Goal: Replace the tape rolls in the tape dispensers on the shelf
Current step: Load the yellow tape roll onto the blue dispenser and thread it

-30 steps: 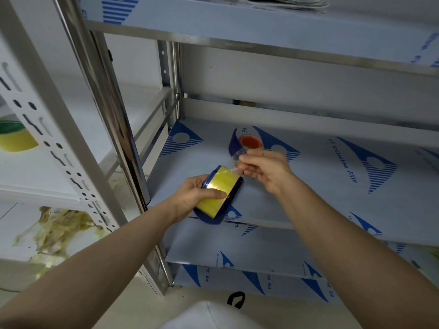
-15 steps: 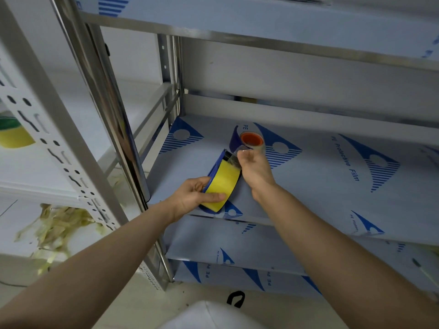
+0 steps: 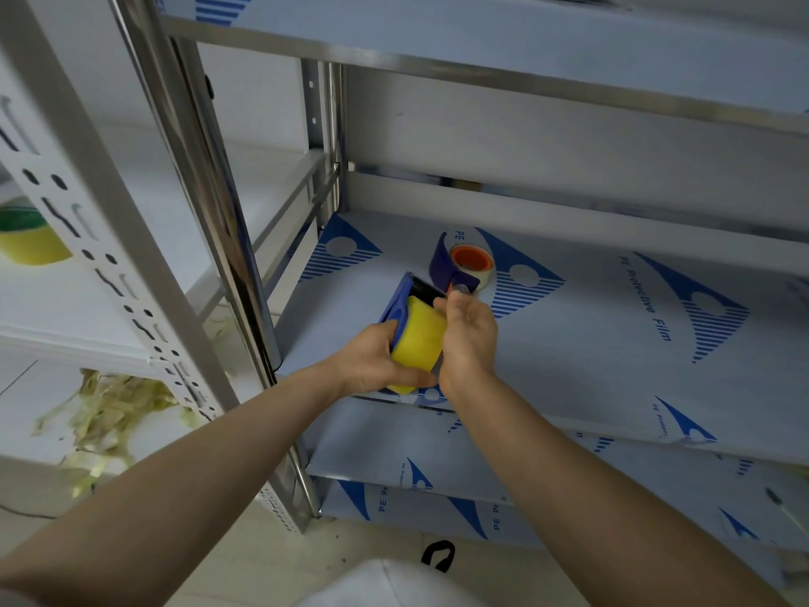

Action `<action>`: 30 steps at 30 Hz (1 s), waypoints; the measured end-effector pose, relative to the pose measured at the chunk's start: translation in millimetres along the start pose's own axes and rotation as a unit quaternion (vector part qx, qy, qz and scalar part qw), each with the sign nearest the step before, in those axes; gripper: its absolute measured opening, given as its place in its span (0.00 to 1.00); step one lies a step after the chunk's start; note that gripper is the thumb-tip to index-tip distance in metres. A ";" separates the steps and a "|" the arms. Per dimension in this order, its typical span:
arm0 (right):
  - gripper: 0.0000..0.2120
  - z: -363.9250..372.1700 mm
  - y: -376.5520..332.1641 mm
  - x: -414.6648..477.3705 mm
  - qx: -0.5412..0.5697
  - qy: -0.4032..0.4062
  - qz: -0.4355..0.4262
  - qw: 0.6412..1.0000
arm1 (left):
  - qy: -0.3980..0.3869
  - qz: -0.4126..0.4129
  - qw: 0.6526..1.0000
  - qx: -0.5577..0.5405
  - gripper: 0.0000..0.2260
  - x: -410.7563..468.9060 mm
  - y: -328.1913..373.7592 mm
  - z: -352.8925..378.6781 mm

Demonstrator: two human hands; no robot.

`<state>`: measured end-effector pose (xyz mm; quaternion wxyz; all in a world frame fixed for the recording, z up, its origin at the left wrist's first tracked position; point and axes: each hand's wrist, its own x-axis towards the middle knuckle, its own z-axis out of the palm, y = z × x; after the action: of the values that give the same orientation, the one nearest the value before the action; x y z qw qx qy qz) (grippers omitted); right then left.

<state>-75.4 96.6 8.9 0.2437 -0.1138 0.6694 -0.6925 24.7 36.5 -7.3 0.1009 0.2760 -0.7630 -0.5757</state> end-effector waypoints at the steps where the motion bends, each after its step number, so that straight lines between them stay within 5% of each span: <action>1: 0.11 0.1 -0.2 0.3 -0.005 0.000 -0.006 1.000 | -0.002 0.007 1.000 -0.018 0.15 -1.2 -0.1 2.9; 4: 0.05 -2.2 -1.3 0.6 -0.008 -0.003 -0.045 0.999 | 0.019 0.010 0.998 -0.060 0.12 -6.2 -5.9 7.0; 8: 0.01 -9.9 -14.0 -1.0 -0.040 -0.036 -0.206 0.977 | 0.070 -0.003 0.993 -0.096 0.14 -5.3 -6.0 6.6; 10: 0.06 -10.9 -22.8 0.2 -0.024 -0.077 -0.250 0.965 | 0.090 -0.023 0.990 -0.104 0.14 -2.8 -3.5 5.9; 20: 0.09 -21.6 -31.4 22.6 -0.031 -0.080 -0.166 0.982 | 0.059 -0.014 0.996 -0.062 0.11 -6.9 3.2 7.6; 30: 0.08 -24.9 -30.3 15.2 -0.025 -0.082 -0.205 0.975 | 0.090 -0.045 0.991 -0.083 0.11 -5.5 4.3 2.7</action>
<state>-106.1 110.3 34.1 0.1475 -0.3115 0.6268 -0.6988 26.7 42.4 -3.3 0.1660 0.3513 -0.6870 -0.6140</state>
